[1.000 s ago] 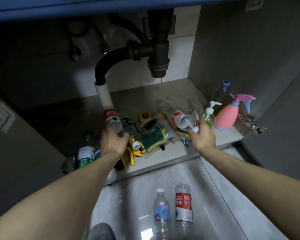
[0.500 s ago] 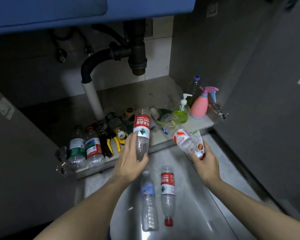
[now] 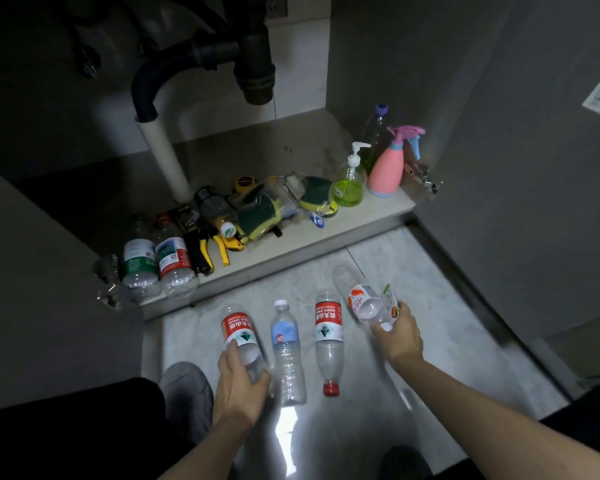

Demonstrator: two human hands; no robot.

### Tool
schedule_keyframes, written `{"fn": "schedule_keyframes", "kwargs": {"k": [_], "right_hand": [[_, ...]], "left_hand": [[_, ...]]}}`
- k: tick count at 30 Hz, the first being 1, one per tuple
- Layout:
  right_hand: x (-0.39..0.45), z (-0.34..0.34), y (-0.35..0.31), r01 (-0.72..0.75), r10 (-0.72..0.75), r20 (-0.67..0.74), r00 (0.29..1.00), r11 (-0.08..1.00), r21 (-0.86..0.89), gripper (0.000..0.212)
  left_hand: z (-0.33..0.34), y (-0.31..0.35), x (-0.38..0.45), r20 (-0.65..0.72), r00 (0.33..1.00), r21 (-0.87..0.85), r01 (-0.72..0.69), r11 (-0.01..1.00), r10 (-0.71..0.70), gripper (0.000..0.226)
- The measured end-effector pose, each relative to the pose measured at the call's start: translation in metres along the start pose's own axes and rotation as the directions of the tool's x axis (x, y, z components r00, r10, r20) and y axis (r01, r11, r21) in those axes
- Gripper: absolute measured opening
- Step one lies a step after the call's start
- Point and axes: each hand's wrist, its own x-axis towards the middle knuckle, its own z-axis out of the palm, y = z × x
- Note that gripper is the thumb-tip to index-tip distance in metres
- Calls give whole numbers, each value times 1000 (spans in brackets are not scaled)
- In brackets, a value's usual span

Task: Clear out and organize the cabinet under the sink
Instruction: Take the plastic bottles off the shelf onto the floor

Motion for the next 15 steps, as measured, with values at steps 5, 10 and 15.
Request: {"fn": "schedule_keyframes", "kwargs": {"k": [5, 10, 15], "right_hand": [[4, 9, 11, 10, -9, 38, 999, 999, -42, 74], [13, 5, 4, 29, -24, 60, 998, 996, -90, 35], [13, 9, -39, 137, -137, -5, 990, 990, -30, 29]], "left_hand": [[6, -13, 9, 78, 990, 21, 113, 993, -115, 90], [0, -10, 13, 136, 983, 85, 116, 990, -127, 79], [-26, 12, 29, 10, 997, 163, 78, 984, -81, 51]]}}
